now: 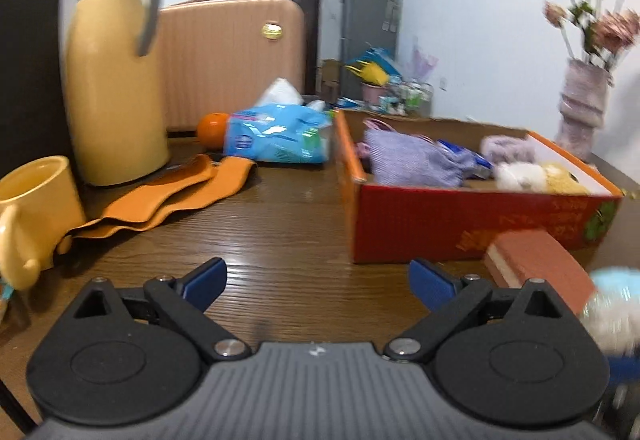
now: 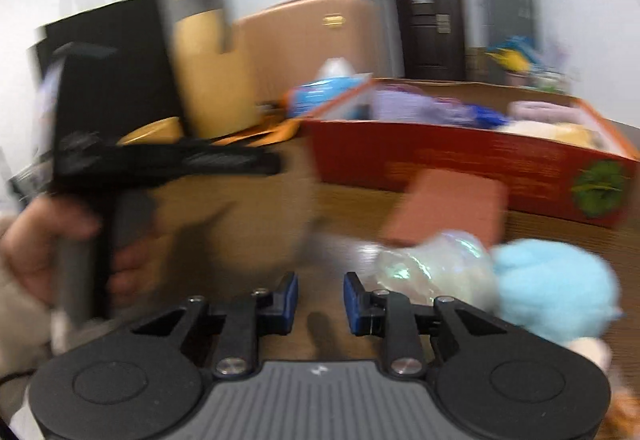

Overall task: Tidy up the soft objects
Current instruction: 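Close both grippers on the brown sponge block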

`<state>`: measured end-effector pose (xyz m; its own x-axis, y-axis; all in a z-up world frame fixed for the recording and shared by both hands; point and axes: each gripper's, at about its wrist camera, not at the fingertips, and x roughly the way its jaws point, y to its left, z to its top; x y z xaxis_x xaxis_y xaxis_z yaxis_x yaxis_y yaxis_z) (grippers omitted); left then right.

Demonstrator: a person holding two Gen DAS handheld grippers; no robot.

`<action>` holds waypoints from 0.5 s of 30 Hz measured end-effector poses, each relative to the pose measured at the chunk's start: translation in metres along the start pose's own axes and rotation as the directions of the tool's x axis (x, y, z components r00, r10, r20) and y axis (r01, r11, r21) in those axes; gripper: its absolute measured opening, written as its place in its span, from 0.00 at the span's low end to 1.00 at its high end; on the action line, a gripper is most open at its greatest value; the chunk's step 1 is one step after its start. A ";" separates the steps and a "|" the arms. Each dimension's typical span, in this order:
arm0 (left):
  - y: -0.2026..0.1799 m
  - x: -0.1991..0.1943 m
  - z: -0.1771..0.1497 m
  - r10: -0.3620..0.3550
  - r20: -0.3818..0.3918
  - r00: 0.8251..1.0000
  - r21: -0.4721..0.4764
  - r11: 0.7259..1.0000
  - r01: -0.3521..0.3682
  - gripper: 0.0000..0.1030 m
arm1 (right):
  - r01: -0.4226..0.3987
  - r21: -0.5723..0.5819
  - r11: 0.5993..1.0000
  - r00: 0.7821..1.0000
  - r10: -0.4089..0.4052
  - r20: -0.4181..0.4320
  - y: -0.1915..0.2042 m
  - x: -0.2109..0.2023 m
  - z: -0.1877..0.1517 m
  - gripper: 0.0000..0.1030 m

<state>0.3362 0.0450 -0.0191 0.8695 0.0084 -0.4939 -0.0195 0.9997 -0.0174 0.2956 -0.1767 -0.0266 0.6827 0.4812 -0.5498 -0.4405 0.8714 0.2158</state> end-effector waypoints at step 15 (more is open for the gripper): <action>-0.069 0.025 0.007 -0.299 -0.087 0.950 -0.028 0.954 0.298 0.95 | 0.231 0.269 0.935 0.958 -0.267 0.103 -0.105 -0.035 0.002 0.51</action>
<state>0.3627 -0.0237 -0.0236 0.7893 -0.2933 -0.5394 0.2265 0.9557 -0.1882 0.3191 -0.2846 -0.0287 0.8318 0.2385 -0.5013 -0.0969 0.9515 0.2920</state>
